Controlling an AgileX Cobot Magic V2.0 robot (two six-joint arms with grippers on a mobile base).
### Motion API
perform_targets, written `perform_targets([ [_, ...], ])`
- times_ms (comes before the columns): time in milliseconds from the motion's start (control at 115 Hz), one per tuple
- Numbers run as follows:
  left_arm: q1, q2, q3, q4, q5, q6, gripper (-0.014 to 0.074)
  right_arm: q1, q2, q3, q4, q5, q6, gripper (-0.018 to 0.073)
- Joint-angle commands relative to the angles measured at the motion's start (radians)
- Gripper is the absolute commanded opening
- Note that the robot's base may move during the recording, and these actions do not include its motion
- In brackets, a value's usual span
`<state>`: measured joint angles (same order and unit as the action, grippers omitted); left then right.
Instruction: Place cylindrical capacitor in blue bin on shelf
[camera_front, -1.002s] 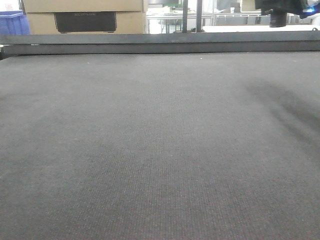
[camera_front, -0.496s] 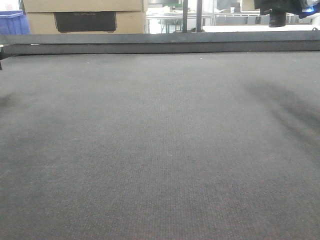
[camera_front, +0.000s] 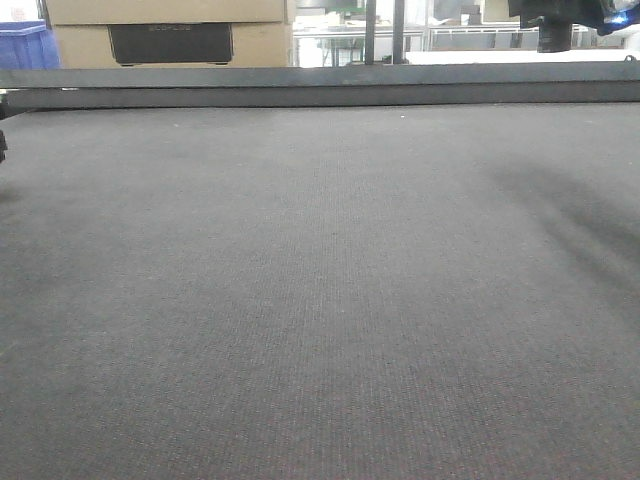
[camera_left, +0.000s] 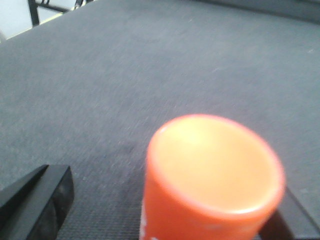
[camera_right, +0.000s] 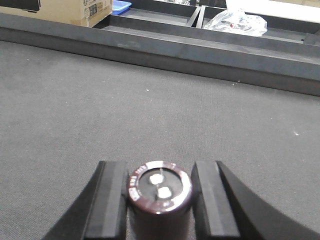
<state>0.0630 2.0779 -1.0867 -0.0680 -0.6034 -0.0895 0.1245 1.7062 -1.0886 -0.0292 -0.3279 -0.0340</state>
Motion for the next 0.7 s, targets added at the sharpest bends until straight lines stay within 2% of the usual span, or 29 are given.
perform_targets([
  [0, 0.004, 0.009, -0.013, -0.006, 0.005, -0.005, 0.0571, 0.002, -0.014, -0.004, -0.006, -0.035, -0.002, -0.0162],
  [105, 0.004, 0.009, -0.013, 0.008, 0.005, -0.005, 0.0547, 0.002, -0.014, -0.004, -0.006, -0.045, -0.002, -0.0162],
  [174, 0.004, 0.009, -0.013, 0.010, 0.005, -0.005, 0.0474, 0.002, -0.014, -0.004, -0.006, -0.047, -0.002, -0.0162],
  [366, 0.004, -0.008, -0.013, 0.010, 0.016, -0.005, 0.0085, 0.002, -0.016, -0.004, -0.006, -0.045, -0.002, -0.0162],
  [392, 0.004, -0.015, -0.013, 0.010, 0.027, -0.005, 0.0016, 0.002, -0.018, -0.004, -0.006, -0.041, -0.002, -0.0162],
  [453, 0.004, -0.036, -0.013, 0.010, 0.055, -0.005, -0.0070, 0.002, -0.026, -0.004, -0.002, -0.027, -0.002, -0.0162],
  [462, 0.004, -0.044, -0.013, 0.010, 0.066, -0.005, -0.0104, 0.002, -0.030, -0.004, -0.001, -0.022, -0.002, -0.0162],
  [610, 0.001, -0.152, -0.013, 0.015, 0.214, -0.001, -0.0111, 0.002, -0.098, -0.006, 0.051, 0.071, -0.002, -0.0162],
  [688, -0.004, -0.245, -0.013, 0.058, 0.308, -0.001, -0.0111, 0.000, -0.157, -0.017, 0.055, 0.169, -0.002, -0.0162],
])
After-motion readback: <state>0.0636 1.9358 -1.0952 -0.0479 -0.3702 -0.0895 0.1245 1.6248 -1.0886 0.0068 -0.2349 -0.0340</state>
